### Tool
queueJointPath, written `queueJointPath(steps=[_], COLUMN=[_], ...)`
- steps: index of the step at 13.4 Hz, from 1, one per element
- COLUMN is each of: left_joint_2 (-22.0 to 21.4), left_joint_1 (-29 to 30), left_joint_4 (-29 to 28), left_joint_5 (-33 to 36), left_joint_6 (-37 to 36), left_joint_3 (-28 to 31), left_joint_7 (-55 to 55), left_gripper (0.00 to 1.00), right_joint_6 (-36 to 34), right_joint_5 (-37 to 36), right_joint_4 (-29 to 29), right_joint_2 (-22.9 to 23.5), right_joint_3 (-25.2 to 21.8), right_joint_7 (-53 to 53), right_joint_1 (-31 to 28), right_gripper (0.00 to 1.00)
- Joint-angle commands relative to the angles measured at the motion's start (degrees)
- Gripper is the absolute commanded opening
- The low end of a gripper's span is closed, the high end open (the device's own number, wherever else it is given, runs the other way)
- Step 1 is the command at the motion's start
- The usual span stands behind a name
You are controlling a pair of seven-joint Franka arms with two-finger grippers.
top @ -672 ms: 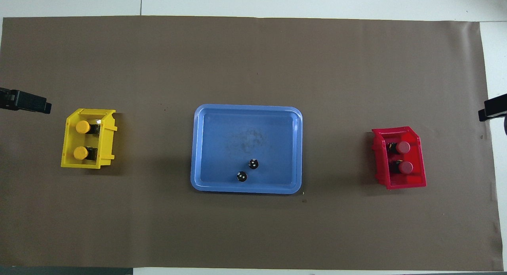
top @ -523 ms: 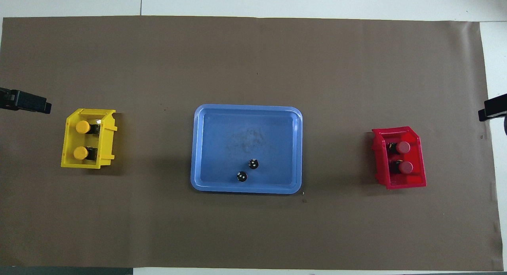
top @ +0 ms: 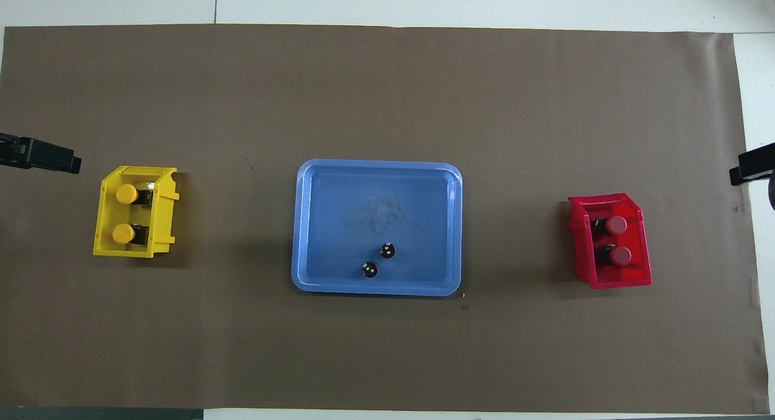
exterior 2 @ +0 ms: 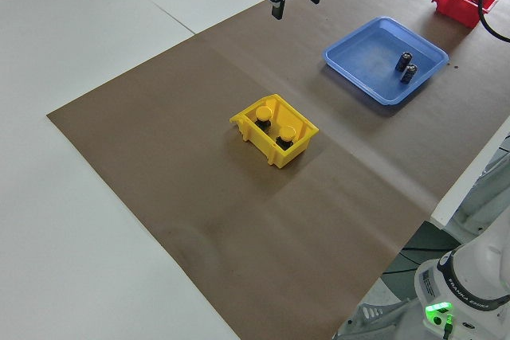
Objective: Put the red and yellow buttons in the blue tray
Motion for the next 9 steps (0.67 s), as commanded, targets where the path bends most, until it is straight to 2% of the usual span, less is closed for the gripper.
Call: queueJointPath(steps=[1,7,9], left_joint_2=[-0.95,-1.13,-1.13], left_joint_1=[0.34,0.26,0.26], left_joint_4=[-0.04,-0.83,-0.83], left_joint_5=[0.27,0.44,0.53], left_joint_6=[-3.20,-2.25,-2.25], left_joint_3=[0.19,0.19,0.19], left_joint_7=[0.09,-4.29,-4.13], left_gripper=[1.00,1.00,1.00], right_joint_6=[0.71,3.16,7.01], right_joint_5=[-0.47,-0.39,0.31], right_joint_4=[-2.09,-3.49,-6.37], right_joint_2=[-1.40,-1.14,-0.52], right_joint_3=[0.95,0.95,1.04], right_joint_7=[1.18,1.18,1.35], right_joint_1=[-0.09,-0.18,-0.09], right_gripper=[1.00,1.00,1.00])
